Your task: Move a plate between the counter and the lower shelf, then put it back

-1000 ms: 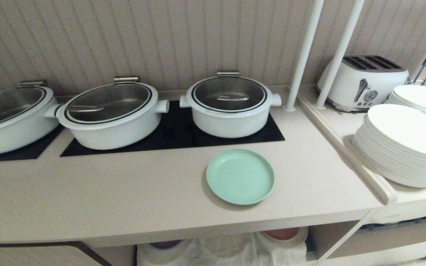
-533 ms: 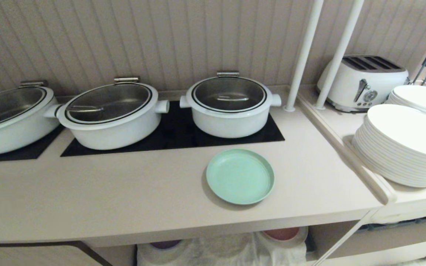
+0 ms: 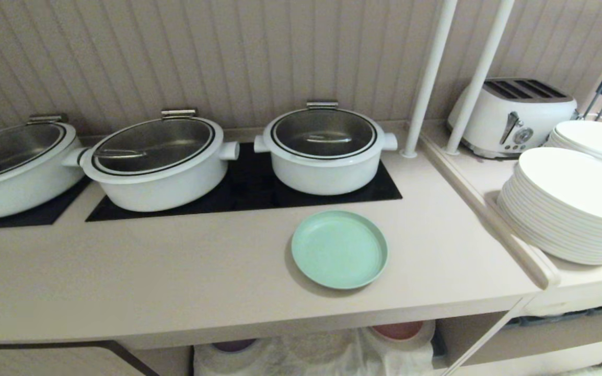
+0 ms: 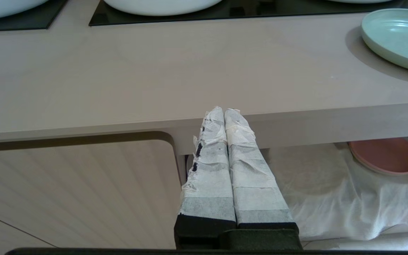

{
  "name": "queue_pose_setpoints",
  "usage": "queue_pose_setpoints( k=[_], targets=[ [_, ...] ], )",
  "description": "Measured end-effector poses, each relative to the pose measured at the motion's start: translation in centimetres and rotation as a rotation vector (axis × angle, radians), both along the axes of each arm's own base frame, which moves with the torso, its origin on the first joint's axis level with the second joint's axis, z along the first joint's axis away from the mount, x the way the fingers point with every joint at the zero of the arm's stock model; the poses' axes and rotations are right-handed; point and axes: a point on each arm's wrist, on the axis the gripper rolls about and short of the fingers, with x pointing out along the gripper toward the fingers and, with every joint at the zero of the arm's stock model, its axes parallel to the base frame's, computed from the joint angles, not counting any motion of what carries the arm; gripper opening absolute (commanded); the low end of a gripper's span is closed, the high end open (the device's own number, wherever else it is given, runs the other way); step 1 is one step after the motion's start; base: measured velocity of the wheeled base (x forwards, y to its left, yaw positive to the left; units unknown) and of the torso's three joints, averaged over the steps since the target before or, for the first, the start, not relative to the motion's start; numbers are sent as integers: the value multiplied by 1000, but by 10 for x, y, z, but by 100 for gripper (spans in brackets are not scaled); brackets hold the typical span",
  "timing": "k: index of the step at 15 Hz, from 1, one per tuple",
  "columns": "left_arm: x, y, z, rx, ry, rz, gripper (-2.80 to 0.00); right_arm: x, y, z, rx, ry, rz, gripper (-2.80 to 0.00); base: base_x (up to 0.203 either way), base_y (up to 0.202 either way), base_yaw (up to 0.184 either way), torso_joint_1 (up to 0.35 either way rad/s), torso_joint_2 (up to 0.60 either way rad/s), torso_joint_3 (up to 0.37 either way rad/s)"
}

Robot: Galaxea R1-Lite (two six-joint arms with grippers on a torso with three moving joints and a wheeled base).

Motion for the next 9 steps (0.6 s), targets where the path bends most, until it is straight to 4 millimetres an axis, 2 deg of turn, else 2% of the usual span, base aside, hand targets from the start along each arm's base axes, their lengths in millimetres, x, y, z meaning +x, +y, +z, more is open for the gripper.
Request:
queue_pose_setpoints(
  k=[9],
  targets=[
    [0,0,0,0,0,-1,-280,-1,1,-1,-33,0,39,-280,0,0,0,0,0,0]
  ],
)
